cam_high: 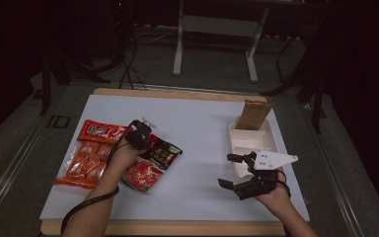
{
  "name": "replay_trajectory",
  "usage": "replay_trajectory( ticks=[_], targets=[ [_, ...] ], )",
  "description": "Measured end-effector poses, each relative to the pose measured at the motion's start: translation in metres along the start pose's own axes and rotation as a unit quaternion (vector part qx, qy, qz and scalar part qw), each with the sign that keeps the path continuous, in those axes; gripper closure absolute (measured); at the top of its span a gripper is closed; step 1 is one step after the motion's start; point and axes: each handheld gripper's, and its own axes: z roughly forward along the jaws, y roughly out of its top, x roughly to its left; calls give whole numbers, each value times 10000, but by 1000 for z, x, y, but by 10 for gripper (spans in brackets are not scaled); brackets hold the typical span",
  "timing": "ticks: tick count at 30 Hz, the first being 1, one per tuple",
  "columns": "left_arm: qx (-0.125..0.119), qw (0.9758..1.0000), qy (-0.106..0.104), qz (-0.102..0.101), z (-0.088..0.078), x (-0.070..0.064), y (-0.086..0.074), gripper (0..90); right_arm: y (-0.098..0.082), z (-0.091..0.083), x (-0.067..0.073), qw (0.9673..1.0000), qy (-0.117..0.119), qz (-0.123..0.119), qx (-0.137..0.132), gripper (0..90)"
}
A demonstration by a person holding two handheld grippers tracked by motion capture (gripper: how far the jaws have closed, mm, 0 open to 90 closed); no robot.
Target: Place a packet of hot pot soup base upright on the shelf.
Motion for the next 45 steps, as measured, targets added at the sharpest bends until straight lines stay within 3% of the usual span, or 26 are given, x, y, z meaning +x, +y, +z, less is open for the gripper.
replay_trajectory(
  ticks=[1, 2, 6, 12, 14, 18, 20, 24, 28, 34, 37, 45],
  targets=[
    [-42, 10000, -26, -18, 0, 1, -1, 859, 0, 0, 0, 10000, 27, 24, -2, 163],
    [-100, 9998, -77, -158, -1, 2, -2, 860, 0, 0, 0, 10000, 15, 25, -4, 163],
    [-208, 9994, -88, -269, -4, 3, -4, 865, 1, -2, -1, 10000, -50, 45, -28, 163],
    [-396, 9989, -34, -236, -13, 2, -5, 871, 1, -5, -2, 9999, -107, 46, -62, 125],
    [-494, 9984, -35, -275, -18, 1, -6, 876, 1, -7, -3, 9999, 74, 82, -87, 116],
    [-706, 9972, -79, -237, -31, -2, -5, 892, 2, -10, -3, 9998, -52, 59, -197, 139],
    [-727, 9971, -113, -186, -36, -4, -5, 895, 3, -11, -5, 9996, 20, 143, -235, 141],
    [-824, 9965, -136, -71, -46, -10, -3, 899, 4, -13, -6, 9994, 29, 85, -327, 176],
    [-957, 9953, -126, 59, -57, -18, -2, 900, 4, -13, -8, 9995, -156, -6, -278, 204],
    [-1208, 9922, -142, 280, -74, -29, -3, 900, 4, -14, -10, 9993, -234, -18, -295, 199],
    [-1414, 9892, -180, 346, -86, -34, -7, 900, 5, -14, -11, 9996, -180, 145, -181, 193],
    [-1872, 9801, -244, 614, -112, -47, -17, 900, 5, -14, -11, 9988, -238, 346, -255, 146]
  ],
)
